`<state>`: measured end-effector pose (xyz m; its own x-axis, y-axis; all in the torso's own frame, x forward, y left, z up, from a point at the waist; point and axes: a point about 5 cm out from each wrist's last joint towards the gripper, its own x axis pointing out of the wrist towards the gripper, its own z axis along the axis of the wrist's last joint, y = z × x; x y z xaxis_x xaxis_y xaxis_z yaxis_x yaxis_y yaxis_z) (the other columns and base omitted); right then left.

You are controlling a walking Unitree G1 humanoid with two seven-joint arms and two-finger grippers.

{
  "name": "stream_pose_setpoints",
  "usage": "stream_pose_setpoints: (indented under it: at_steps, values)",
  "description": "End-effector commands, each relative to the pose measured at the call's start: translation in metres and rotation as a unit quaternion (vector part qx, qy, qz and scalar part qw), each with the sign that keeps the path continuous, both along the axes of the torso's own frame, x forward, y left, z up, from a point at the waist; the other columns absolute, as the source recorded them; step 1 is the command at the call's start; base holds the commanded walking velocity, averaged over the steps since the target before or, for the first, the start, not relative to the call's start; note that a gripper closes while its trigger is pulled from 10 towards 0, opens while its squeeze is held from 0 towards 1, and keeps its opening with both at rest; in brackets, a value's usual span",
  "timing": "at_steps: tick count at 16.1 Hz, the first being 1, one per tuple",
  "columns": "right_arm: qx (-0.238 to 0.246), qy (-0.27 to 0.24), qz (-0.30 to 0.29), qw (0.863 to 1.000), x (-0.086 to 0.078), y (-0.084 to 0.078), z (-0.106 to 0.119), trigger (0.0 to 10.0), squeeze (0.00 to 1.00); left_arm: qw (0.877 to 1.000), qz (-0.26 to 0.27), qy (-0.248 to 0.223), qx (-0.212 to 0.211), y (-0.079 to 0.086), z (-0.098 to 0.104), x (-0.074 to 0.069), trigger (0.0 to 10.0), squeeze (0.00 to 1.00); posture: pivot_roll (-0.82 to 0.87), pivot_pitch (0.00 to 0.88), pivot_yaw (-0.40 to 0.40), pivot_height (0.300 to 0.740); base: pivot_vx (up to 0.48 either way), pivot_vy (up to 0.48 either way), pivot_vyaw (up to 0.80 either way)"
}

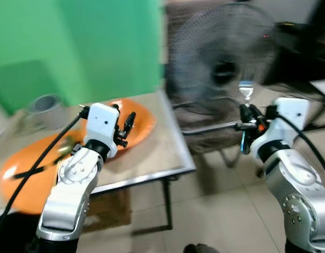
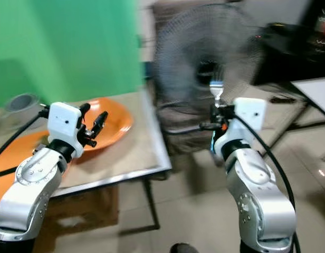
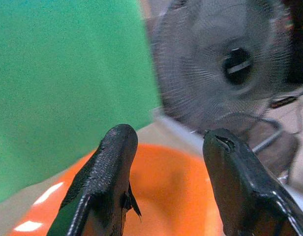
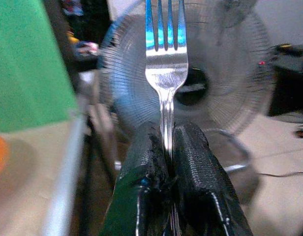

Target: Setting the table

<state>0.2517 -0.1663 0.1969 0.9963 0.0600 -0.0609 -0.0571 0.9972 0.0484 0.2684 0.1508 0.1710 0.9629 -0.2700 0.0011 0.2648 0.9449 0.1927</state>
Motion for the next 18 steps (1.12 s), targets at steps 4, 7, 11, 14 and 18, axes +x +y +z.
stream_pose_setpoints:
  at_steps: [4, 7, 11, 14, 18]
  values:
    - [-0.016, 0.026, -0.015, 0.999, -0.010, -0.005, -0.009, 10.0, 0.00, 1.000, 0.013, 0.019, -0.019, 0.001, -0.006, -0.002, 10.0, 0.00, 0.03, 0.000, 0.040, 0.740, 0.000, 0.000, -0.80]
    - [-0.009, 0.031, 0.000, 0.999, -0.010, 0.002, -0.014, 10.0, 0.00, 0.999, 0.051, -0.002, -0.019, 0.008, -0.007, 0.000, 10.0, 0.00, 0.01, 0.000, 0.048, 0.740, 0.000, 0.000, -0.80]
    - [-0.011, 0.025, -0.036, 0.999, -0.010, -0.007, -0.015, 10.0, 0.00, 0.992, 0.098, -0.043, -0.064, 0.001, -0.004, 0.004, 10.0, 0.00, 0.02, 0.000, 0.055, 0.740, 0.000, 0.000, -0.80]
    - [-0.029, 0.023, -0.047, 0.998, -0.008, -0.008, -0.016, 10.0, 0.00, 0.992, 0.100, -0.062, -0.056, 0.001, -0.001, 0.003, 10.0, 0.00, 0.01, 0.000, 0.061, 0.740, 0.000, 0.000, -0.80]
    - [0.023, 0.001, -0.071, 0.997, -0.009, -0.010, -0.013, 10.0, 0.00, 0.996, 0.059, -0.033, -0.051, -0.002, -0.002, 0.010, 10.0, 0.00, 0.00, 0.000, 0.079, 0.740, 0.000, 0.000, -0.80]
